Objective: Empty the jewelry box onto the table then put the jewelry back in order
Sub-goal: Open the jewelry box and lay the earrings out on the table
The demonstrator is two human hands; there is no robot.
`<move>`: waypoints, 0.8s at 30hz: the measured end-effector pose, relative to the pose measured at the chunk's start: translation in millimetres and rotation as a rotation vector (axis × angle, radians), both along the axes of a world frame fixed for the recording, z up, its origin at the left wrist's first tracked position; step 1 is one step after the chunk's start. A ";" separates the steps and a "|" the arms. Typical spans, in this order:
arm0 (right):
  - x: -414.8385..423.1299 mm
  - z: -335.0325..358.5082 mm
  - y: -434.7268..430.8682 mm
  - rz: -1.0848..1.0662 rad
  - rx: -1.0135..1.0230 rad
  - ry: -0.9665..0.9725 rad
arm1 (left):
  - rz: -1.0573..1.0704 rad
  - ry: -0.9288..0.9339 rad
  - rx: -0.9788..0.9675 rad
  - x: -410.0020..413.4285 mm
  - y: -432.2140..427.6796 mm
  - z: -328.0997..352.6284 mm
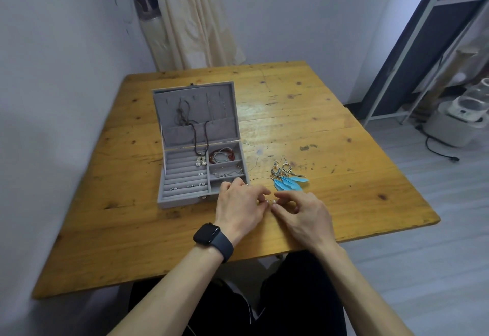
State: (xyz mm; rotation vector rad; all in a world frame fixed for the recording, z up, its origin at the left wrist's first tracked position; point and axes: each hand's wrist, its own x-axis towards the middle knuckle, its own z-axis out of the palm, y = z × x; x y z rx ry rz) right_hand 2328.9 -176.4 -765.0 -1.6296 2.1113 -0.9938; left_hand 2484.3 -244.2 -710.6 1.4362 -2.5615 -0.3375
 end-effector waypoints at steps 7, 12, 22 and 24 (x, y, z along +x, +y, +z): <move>0.1 -3.2 -0.4 -0.006 -0.008 0.004 | 0.002 0.019 0.006 2.8 0.5 -1.8; -0.3 -3.1 1.2 -0.003 -0.007 0.004 | 0.003 0.036 0.008 2.2 1.4 -1.4; 0.4 0.7 3.5 -0.004 -0.017 -0.039 | -0.002 0.025 0.002 2.2 0.4 -2.5; 0.2 2.6 5.0 -0.003 -0.025 -0.065 | -0.008 0.033 0.010 3.8 -0.1 -0.9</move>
